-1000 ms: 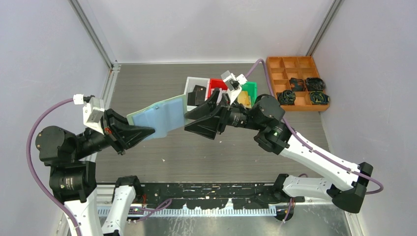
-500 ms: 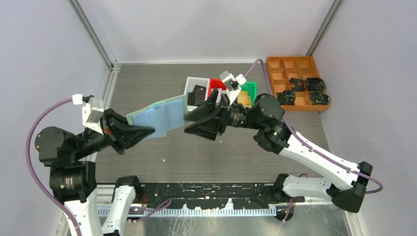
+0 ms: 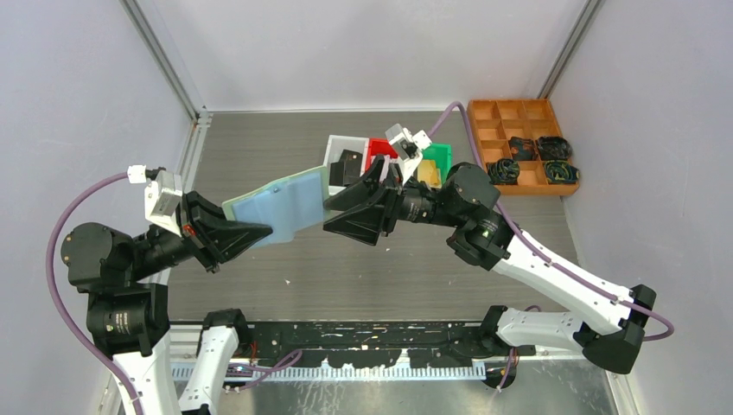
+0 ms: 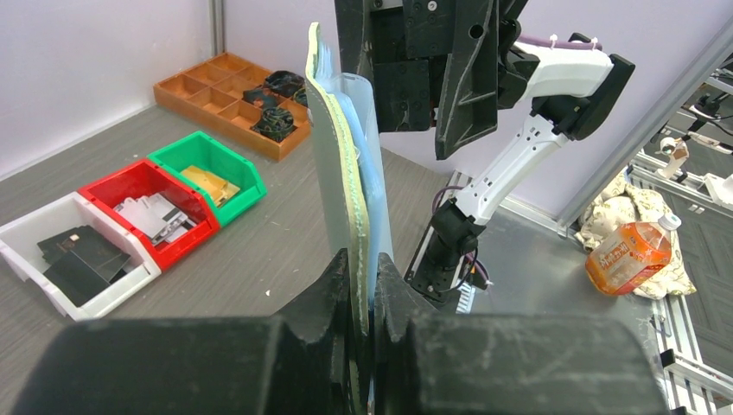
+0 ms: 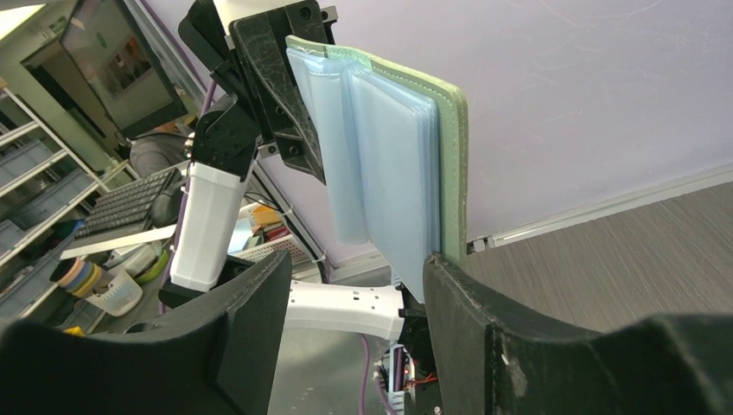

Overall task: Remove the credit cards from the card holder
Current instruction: Remove the credit card from the card holder.

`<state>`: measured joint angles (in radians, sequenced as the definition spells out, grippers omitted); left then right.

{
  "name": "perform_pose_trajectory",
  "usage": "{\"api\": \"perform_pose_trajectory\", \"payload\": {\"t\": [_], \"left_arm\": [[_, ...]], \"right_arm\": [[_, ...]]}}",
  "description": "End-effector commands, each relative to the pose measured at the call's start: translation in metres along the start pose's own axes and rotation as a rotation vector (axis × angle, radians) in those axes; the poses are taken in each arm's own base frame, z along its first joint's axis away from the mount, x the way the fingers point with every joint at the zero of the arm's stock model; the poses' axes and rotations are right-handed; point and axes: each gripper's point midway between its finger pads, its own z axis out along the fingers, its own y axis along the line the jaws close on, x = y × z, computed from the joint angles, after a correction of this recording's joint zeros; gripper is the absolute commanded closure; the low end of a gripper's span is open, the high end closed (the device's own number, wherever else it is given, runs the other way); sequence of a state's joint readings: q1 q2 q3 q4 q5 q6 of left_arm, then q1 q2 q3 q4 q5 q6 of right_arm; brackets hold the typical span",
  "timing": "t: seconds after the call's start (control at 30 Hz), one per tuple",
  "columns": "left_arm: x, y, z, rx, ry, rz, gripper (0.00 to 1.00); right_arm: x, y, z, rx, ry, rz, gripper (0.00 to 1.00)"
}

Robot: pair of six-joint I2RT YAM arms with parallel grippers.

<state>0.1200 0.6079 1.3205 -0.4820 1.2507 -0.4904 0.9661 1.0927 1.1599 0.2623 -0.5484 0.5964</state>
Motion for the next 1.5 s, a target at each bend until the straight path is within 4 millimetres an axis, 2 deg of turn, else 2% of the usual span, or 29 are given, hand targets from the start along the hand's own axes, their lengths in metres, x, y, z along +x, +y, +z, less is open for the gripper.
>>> {"api": "perform_pose_trajectory", "payload": {"t": [0.0, 0.3, 0.6, 0.8, 1.0, 1.2, 1.33, 1.47], "left_arm": [[-0.013, -0.009, 0.0, 0.018, -0.021, 0.073, 1.0], [-0.014, -0.011, -0.001, 0.025, -0.02, 0.075, 1.0], [-0.014, -0.015, -0.001, 0.037, -0.018, 0.073, 1.0], [-0.016, -0.015, -0.001, 0.042, -0.021, 0.07, 1.0], [-0.015, -0.015, -0.001, 0.043, -0.02, 0.067, 1.0], [-0.015, -0.016, -0.001, 0.044, -0.019, 0.065, 1.0], [-0.016, -0.014, 0.0, 0.045, -0.026, 0.056, 1.0], [-0.016, -0.018, -0.001, 0.054, -0.024, 0.063, 1.0]], "right_arm": [[-0.029, 0.023, 0.0, -0.061, -0.066, -0.059, 0.38], [-0.03, 0.025, 0.008, -0.093, -0.062, -0.045, 0.38], [-0.03, 0.012, 0.006, -0.027, -0.069, -0.099, 0.39], [-0.027, 0.01, 0.016, -0.06, -0.053, -0.081, 0.41], [-0.03, 0.017, 0.02, -0.103, -0.065, -0.065, 0.4], [-0.028, 0.007, 0.022, -0.068, -0.071, -0.076, 0.4], [-0.034, 0.011, 0.037, -0.122, -0.076, -0.054, 0.42], [-0.044, 0.023, 0.039, -0.18, -0.106, -0.051, 0.41]]}}
